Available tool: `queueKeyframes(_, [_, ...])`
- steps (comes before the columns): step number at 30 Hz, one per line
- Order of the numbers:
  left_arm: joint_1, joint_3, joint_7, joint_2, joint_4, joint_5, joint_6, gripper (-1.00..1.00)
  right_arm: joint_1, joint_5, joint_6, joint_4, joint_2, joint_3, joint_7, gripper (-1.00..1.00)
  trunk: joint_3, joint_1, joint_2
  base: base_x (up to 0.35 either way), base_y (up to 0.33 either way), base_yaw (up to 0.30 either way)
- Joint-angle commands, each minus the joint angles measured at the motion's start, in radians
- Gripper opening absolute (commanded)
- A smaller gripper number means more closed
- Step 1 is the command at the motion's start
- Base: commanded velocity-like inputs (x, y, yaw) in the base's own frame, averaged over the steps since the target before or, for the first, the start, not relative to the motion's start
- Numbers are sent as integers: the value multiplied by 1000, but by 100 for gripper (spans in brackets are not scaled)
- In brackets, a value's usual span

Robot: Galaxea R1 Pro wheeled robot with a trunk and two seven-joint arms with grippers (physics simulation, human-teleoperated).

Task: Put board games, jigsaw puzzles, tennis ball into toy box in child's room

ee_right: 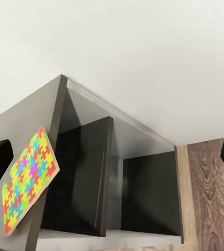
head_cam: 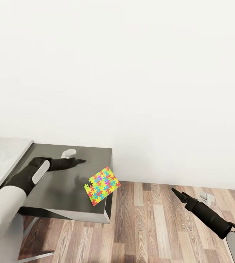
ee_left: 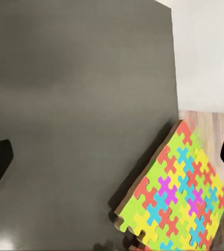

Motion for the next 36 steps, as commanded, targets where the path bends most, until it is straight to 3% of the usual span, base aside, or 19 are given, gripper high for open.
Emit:
queueKeyframes(1, [0, 15, -10, 9, -13, 5, 12, 100, -1, -6, 8, 0, 0, -1, 1, 100, -2, 1, -2, 0, 0, 0])
queueKeyframes(2, [2, 47, -34, 26, -39, 6, 37, 100, -1, -6, 7, 0, 0, -1, 1, 100, -2, 1, -2, 0, 0, 0])
queueKeyframes(6, [7, 96, -102, 60, -98, 6, 102, 100, -1, -6, 6, 0, 1, 0, 1, 100, -2, 1, -2, 0, 0, 0])
queueKeyframes(10, [33, 127, -248, 100, -175, 6, 157, 100, -1, -6, 3, 0, 2, 0, 1, 100, -2, 1, -2, 0, 0, 0])
queueKeyframes(11, [74, 137, -385, 122, -227, 6, 175, 100, -1, -5, 3, 1, 3, 1, 0, 100, -2, 1, -2, 0, 0, 0])
queueKeyframes(13, [108, 140, -495, 137, -261, 5, 184, 100, -1, -5, 4, 1, 2, 1, 0, 100, -2, 1, -2, 0, 0, 0])
queueKeyframes(20, [211, 160, -778, 167, -337, 3, 191, 100, -1, -7, 4, 1, 3, 3, 0, 100, -2, 1, -2, 0, 0, 0])
queueKeyframes(23, [263, 177, -854, 166, -357, 3, 188, 100, -1, -7, 4, 1, 6, 3, 0, 100, -2, 1, -2, 0, 0, 0])
queueKeyframes(27, [316, 185, -891, 163, -380, 4, 184, 100, -1, -7, 5, 1, 10, 3, 0, 100, -2, 1, -2, 0, 0, 0])
queueKeyframes(33, [441, 195, -946, 162, -451, 4, 162, 100, -1, -9, 9, -4, 15, 5, -3, 100, 0, 1, -2, 0, 0, -9])
queueKeyframes(36, [468, 214, -975, 166, -490, 4, 167, 100, -1, -14, 10, -6, 17, 10, -3, 100, 3, 1, -2, 0, 0, -48])
